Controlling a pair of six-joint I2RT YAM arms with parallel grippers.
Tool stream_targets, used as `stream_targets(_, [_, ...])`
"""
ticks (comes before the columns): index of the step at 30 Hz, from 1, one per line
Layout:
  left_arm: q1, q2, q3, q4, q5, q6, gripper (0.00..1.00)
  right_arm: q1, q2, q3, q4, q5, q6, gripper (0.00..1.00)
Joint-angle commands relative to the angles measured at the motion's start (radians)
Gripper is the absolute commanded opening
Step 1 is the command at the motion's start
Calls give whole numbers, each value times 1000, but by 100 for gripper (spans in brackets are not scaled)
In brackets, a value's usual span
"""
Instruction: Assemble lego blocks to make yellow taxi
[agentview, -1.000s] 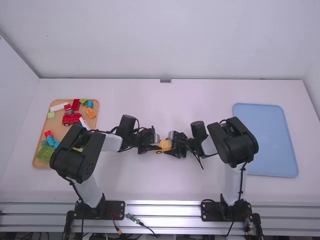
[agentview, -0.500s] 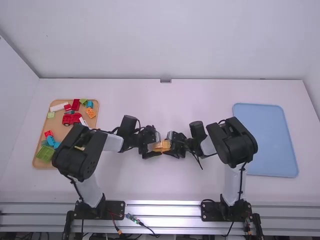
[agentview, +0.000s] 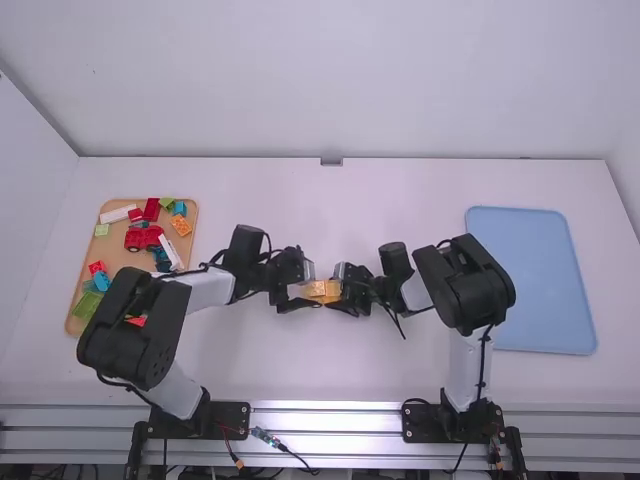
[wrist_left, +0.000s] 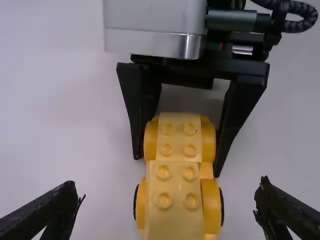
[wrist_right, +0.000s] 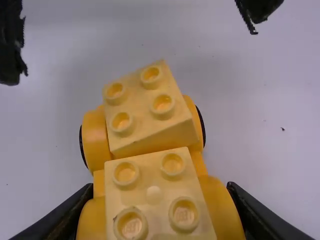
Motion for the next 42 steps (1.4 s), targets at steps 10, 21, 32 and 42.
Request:
stream_targets(10, [-18, 107, -6, 122, 29, -50, 87, 5, 14, 1, -13, 23, 18, 43])
stream_targets(21, [-34, 135, -6, 138, 25, -50, 62, 5, 14, 1, -13, 23, 18, 43])
stream_targets(32, [-30, 150, -6, 140, 18, -43, 48, 5, 14, 1, -12, 23, 18, 43])
stream_targets(42, [-30, 150, -6, 156, 21, -49, 34, 5, 14, 1, -9, 23, 18, 43])
